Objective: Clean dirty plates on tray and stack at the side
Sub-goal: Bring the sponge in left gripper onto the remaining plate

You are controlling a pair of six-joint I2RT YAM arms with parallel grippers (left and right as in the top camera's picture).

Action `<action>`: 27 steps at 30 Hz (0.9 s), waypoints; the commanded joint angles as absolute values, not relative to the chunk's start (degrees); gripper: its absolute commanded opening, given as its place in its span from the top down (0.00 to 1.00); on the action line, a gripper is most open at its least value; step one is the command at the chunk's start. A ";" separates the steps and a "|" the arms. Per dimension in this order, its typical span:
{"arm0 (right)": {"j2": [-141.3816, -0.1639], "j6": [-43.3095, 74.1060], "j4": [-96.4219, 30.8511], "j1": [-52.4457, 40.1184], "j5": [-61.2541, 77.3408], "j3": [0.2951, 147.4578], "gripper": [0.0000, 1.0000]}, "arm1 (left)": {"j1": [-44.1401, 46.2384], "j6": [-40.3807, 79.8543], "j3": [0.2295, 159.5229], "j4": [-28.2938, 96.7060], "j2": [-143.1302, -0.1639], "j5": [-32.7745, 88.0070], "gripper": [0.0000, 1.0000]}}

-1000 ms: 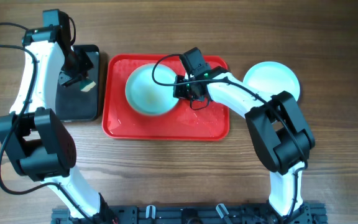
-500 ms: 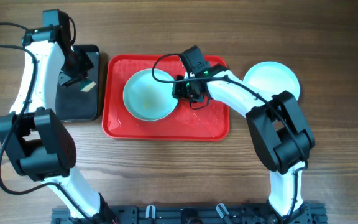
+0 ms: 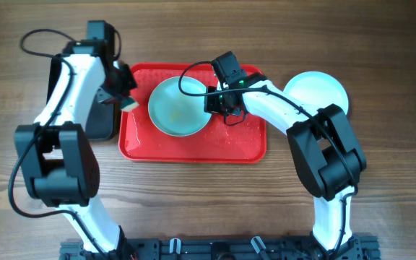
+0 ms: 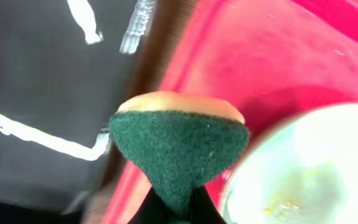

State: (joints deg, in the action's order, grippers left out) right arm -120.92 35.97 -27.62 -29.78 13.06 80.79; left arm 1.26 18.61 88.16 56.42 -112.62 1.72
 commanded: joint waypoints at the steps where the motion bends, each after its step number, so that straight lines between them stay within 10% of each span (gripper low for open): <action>1: -122.32 34.39 -28.03 -29.78 13.61 81.84 0.96 | 5.21 11.55 85.71 52.56 -113.30 6.39 0.96; 27: -122.41 29.50 -27.62 -29.76 18.50 81.84 0.96 | 15.00 0.25 70.02 37.56 -113.38 7.99 0.96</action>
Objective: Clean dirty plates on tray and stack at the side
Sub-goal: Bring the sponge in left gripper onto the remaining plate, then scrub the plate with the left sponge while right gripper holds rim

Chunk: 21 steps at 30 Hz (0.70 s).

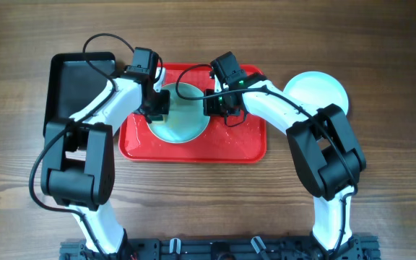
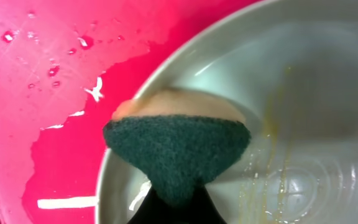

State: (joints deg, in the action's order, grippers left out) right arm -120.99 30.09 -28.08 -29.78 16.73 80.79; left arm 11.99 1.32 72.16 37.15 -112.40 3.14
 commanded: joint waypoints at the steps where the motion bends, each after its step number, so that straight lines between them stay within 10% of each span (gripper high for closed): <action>1: -122.41 29.50 -27.53 -29.76 18.50 81.84 0.96 | 16.01 0.43 70.02 37.56 -113.38 8.64 0.96; 14: -122.41 29.52 -27.49 -29.76 18.76 81.84 0.96 | 22.48 12.29 70.02 28.56 -113.38 13.47 0.96; 21: -122.41 29.50 -27.68 -29.76 18.94 81.84 0.96 | 20.58 17.58 70.02 23.75 -113.49 -3.01 0.96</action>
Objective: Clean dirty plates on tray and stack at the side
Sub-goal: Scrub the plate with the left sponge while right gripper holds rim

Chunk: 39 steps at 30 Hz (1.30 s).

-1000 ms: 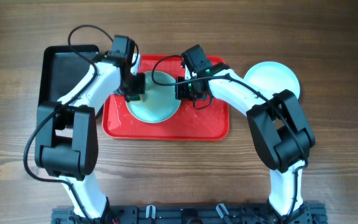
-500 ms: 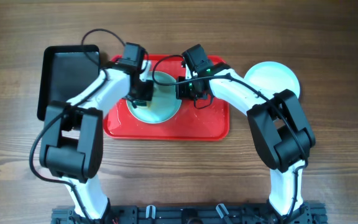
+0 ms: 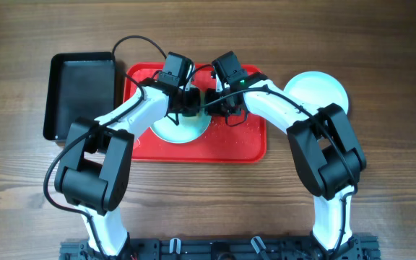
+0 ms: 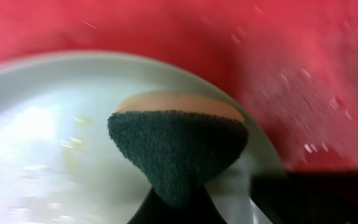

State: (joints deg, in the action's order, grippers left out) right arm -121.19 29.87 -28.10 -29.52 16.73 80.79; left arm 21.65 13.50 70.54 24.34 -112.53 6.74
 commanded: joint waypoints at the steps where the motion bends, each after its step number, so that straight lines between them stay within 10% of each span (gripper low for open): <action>1: -122.41 29.50 -27.68 -29.76 18.94 81.84 0.96 | 20.05 18.33 70.02 23.77 -113.62 -5.56 0.96; 12: -122.41 29.54 -27.64 -29.76 18.94 81.84 0.96 | 11.31 24.62 70.02 34.37 -115.87 -9.98 0.96; 21: -122.43 30.59 -27.97 -29.69 21.21 81.78 0.96 | 10.92 7.20 70.02 46.00 -115.83 15.75 0.96; 39: -127.09 31.75 -24.71 -27.35 37.39 79.90 0.96 | 14.92 1.72 70.02 37.80 -116.07 27.55 0.96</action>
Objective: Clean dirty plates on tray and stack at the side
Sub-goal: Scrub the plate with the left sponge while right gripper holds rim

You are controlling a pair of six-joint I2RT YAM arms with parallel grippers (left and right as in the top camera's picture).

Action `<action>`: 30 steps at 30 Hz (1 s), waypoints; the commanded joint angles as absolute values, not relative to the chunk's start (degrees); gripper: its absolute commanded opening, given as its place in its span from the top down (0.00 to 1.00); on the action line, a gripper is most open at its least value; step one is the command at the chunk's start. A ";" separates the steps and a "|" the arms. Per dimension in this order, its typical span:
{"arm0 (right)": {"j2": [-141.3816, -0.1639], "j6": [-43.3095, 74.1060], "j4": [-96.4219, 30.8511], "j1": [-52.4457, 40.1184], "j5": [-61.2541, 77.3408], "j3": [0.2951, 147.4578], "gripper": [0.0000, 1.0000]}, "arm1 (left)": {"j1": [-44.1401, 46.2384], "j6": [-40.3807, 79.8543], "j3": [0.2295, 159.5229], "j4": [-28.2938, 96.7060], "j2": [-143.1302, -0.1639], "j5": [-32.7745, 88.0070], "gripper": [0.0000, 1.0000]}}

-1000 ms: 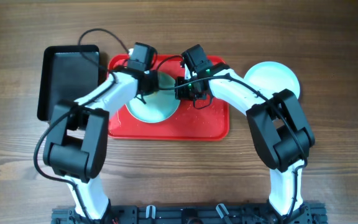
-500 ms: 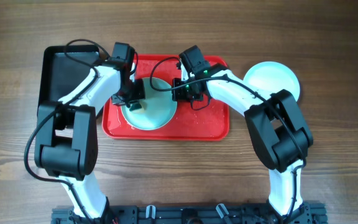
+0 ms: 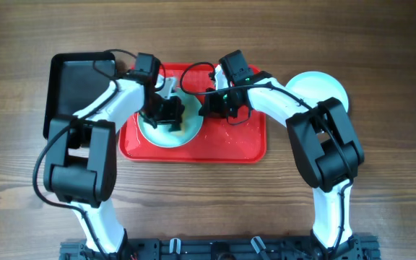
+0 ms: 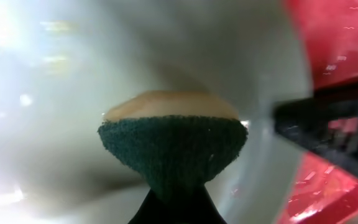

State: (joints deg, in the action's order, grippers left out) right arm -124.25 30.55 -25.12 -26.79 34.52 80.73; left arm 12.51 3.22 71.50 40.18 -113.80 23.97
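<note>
A pale green plate (image 3: 152, 131) lies on the red tray (image 3: 230, 144); its inside (image 4: 61, 93) is wet and shiny. My left gripper (image 3: 167, 110) is over the plate's middle, shut on a green scouring sponge (image 4: 173, 146) with a tan back, and the sponge is pressed to the plate. At the plate's right rim my right gripper (image 3: 209, 107) is shut on the edge; its dark fingers (image 4: 328, 134) show at the right of the left wrist view. A clean pale plate (image 3: 322, 88) sits on the table to the right of the tray.
A black tray (image 3: 74, 83) stands on the wooden table left of the red tray. Water drops lie on the red tray (image 4: 334, 37). Both arms cross over the red tray's upper half.
My left gripper with the sponge has moved from the plate's upper right part, next to the right gripper, to its middle. The right gripper still holds the rim.
First the sponge hung over the red tray's left edge by the black tray, and the plate showed yellowish smears. Then it was at the plate's left rim, later at its upper right, now on its middle. The right gripper stayed on the rim throughout.
</note>
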 commanded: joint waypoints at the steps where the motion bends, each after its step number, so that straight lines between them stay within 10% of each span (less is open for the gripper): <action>1: -127.09 31.64 -24.71 -27.35 37.39 79.90 0.96 | 15.14 1.85 70.02 36.53 -116.07 27.03 0.96; 15: -127.09 31.44 -24.84 -27.35 37.36 79.90 0.96 | 9.04 29.23 70.02 35.27 -116.05 -17.80 0.96; 30: -127.09 31.46 -24.64 -27.35 37.34 79.90 0.96 | 8.62 2.28 70.02 53.28 -116.05 22.04 0.96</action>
